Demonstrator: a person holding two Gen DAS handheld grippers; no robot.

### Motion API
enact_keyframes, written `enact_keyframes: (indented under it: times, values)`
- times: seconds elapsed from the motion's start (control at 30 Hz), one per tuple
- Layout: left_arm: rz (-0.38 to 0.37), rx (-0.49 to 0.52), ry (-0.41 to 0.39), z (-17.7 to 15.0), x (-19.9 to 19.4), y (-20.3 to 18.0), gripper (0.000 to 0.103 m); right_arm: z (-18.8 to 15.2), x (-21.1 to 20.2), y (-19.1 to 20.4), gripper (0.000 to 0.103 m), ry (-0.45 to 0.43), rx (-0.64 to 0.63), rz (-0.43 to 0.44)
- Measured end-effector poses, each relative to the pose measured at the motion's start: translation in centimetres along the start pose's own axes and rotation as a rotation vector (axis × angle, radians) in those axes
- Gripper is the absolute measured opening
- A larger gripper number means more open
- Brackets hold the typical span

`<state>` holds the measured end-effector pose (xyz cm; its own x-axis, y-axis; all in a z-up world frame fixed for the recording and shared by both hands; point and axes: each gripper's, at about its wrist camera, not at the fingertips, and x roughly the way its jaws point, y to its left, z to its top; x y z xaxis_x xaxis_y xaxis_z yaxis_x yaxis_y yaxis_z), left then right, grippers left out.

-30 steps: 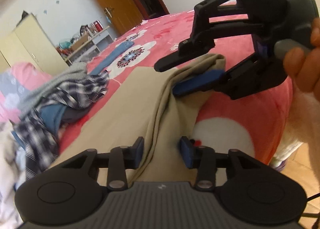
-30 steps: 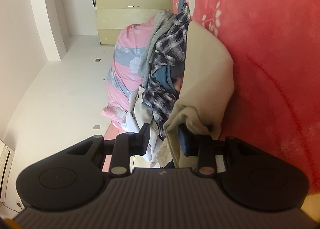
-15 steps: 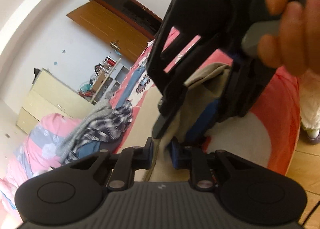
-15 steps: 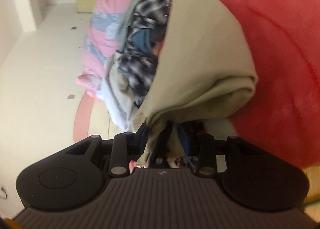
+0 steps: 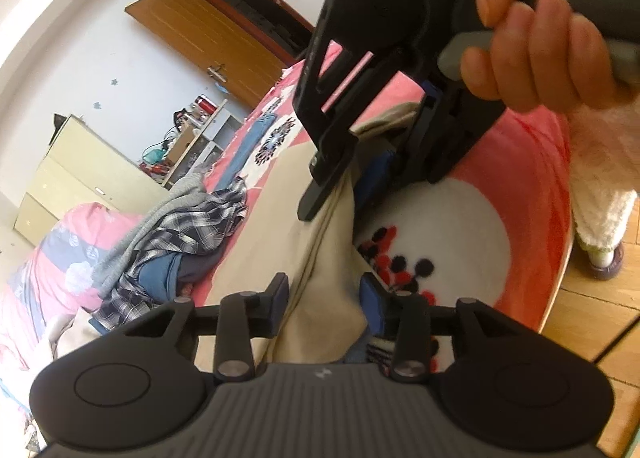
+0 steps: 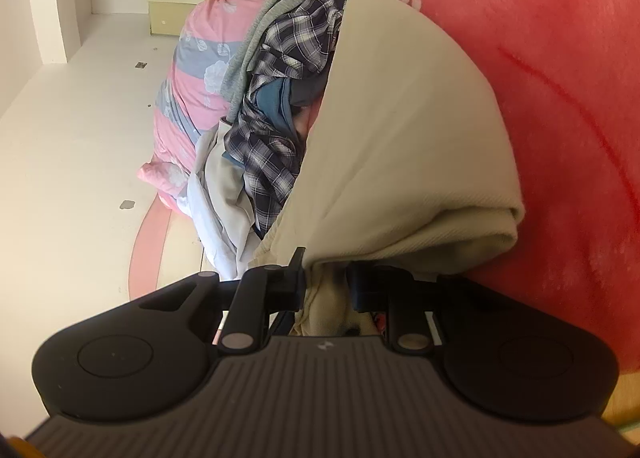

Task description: Fold clothes

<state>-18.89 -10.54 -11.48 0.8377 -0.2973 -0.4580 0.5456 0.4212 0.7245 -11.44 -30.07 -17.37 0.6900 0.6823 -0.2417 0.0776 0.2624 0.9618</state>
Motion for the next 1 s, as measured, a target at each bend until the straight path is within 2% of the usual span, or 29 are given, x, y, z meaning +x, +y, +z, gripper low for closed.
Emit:
enact_keyframes:
  times: [0.07, 0.13, 0.23, 0.3, 0.37, 0.47, 0.53, 0.57, 0.6, 0.67, 0.73, 0.83, 0.93, 1.0]
  values:
    - [-0.010, 0.000, -0.001, -0.1, 0.3, 0.3, 0.037, 0.1, 0.0, 0.0, 0.019, 0.005, -0.002, 0.000]
    - [0.001, 0.037, 0.004, -0.1, 0.7, 0.2, 0.024, 0.1, -0.1, 0.0, 0.018, 0.007, -0.004, 0.002]
    - [0.094, 0.147, -0.018, -0.1, 0.4, -0.2, 0.019, 0.4, -0.1, 0.8, 0.016, 0.009, -0.041, 0.012]
    - [0.185, 0.211, -0.037, 0.1, 0.2, -0.3, 0.019, 0.7, -0.4, 2.2, 0.015, 0.000, -0.121, 0.044]
    - [0.236, 0.278, -0.046, -0.2, 0.3, -1.3, 0.019, 0.7, -0.6, 3.9, 0.015, -0.010, -0.262, 0.047]
    - [0.213, 0.358, -0.035, -1.9, 1.2, -4.3, 0.019, -0.6, -0.8, 4.9, 0.015, -0.011, -0.528, -0.033]
    - [0.210, 0.381, -0.031, -3.0, 1.8, -6.3, 0.020, -1.1, -0.5, 2.4, 0.015, 0.031, -0.525, -0.095]
    - [0.216, 0.369, -0.033, -3.2, 1.8, -6.6, 0.021, -1.0, -0.6, 0.8, 0.013, 0.044, -0.478, -0.100]
    - [0.222, 0.346, -0.036, -3.1, 1.8, -6.5, 0.021, -0.8, -1.1, -0.5, 0.013, 0.036, -0.415, -0.056]
    - [0.218, 0.280, -0.043, -2.9, 1.7, -5.9, 0.026, -0.5, -2.0, -0.9, 0.014, 0.026, -0.371, -0.033]
    - [0.164, 0.157, -0.046, -2.4, 1.0, -3.9, 0.032, -0.5, -3.1, -0.8, 0.020, 0.024, -0.370, -0.049]
    - [0.087, -0.013, -0.058, -2.3, -0.3, -1.2, 0.040, -0.9, -5.4, -0.6, 0.023, 0.022, -0.377, -0.089]
    - [0.015, -0.183, -0.085, -2.5, -1.7, 1.8, 0.044, -2.0, -7.8, 1.1, 0.023, 0.013, -0.474, -0.119]
    - [-0.012, -0.284, -0.105, -2.7, -2.3, 3.7, 0.044, -2.7, -8.4, 3.1, 0.023, -0.013, -0.562, -0.107]
